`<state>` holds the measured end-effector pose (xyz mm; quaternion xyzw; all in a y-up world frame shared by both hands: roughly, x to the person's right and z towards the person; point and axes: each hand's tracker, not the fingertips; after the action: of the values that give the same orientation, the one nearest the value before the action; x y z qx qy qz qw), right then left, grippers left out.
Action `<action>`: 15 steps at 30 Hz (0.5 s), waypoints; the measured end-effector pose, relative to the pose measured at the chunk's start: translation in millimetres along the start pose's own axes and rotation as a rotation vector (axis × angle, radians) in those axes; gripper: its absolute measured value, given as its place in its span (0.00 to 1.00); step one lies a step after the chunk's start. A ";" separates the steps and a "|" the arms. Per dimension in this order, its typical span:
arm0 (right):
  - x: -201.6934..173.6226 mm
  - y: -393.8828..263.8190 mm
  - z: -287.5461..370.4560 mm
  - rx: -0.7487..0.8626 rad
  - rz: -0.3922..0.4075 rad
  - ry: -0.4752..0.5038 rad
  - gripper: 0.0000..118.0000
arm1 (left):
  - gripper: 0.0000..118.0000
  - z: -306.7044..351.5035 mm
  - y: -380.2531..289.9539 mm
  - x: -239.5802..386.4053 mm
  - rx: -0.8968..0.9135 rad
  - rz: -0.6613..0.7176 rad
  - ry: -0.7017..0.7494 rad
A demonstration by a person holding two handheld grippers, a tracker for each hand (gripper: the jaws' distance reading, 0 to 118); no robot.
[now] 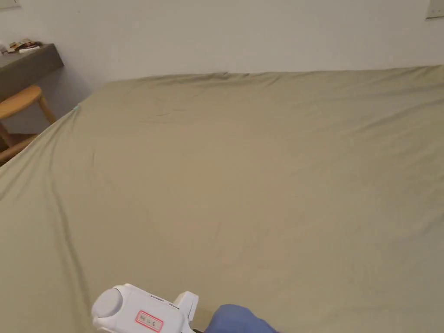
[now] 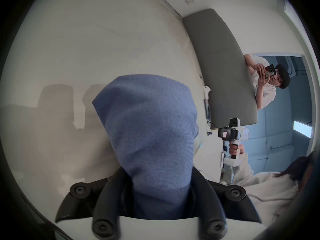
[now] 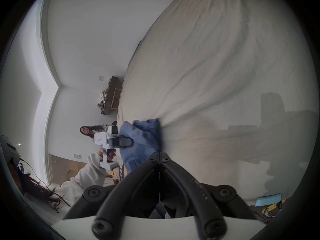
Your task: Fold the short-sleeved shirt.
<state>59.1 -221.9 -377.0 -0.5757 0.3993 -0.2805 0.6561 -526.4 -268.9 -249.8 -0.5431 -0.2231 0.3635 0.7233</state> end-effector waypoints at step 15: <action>-3.6 6.8 -93.5 -0.100 -0.072 -0.075 0.00 | 0.20 216.1 -1.6 -178.1 0.022 0.324 0.233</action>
<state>-22.6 -267.5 -384.6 -0.6319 0.3668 -0.2617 0.6306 -794.4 -271.2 -168.3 -0.6025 -0.0436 0.4120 0.6821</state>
